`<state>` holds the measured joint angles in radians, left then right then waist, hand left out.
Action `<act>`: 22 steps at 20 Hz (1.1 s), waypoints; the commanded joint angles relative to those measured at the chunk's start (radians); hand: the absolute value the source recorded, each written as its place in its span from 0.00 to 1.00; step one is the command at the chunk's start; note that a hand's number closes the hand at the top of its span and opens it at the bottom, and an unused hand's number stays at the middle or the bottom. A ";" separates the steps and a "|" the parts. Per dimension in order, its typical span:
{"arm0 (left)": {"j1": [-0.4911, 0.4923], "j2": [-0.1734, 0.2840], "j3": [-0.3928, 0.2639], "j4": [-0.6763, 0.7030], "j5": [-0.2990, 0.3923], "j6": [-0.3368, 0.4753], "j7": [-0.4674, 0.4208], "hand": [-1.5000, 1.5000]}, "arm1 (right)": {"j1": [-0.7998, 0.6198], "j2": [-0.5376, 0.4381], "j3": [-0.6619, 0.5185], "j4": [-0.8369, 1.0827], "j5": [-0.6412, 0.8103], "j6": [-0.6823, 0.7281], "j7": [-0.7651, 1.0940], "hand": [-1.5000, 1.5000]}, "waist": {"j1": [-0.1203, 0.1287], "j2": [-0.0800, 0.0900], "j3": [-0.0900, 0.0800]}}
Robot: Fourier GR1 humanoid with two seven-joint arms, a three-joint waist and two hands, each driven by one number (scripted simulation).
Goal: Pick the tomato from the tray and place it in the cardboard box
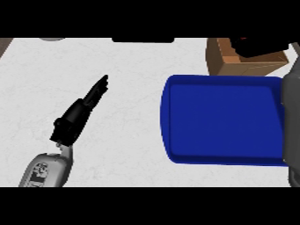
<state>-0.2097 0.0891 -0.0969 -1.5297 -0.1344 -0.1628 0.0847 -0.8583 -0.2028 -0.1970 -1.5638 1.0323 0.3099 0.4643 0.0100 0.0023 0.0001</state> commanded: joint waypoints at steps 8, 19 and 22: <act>-0.001 -0.018 -0.004 -0.038 -0.006 -0.002 0.042 0.50 | -0.089 -0.079 0.002 0.458 0.058 -0.223 -0.163 1.00 | 0.003 0.001 0.000; -0.009 -0.025 -0.006 0.024 -0.016 -0.014 -0.023 0.50 | -0.130 -0.044 -0.155 0.871 -0.057 -0.396 -0.236 0.00 | 0.013 0.010 0.001; 0.004 0.001 0.011 0.015 -0.004 -0.038 0.000 0.50 | -0.118 -0.033 -0.159 0.959 -0.072 -0.472 -0.327 0.00 | 0.014 0.007 0.001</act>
<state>-0.2070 0.0883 -0.0883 -1.5370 -0.1349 -0.1947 0.0808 -0.9863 -0.2471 -0.3308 -0.7129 0.9926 -0.0990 0.2122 0.0259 0.0078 -0.0004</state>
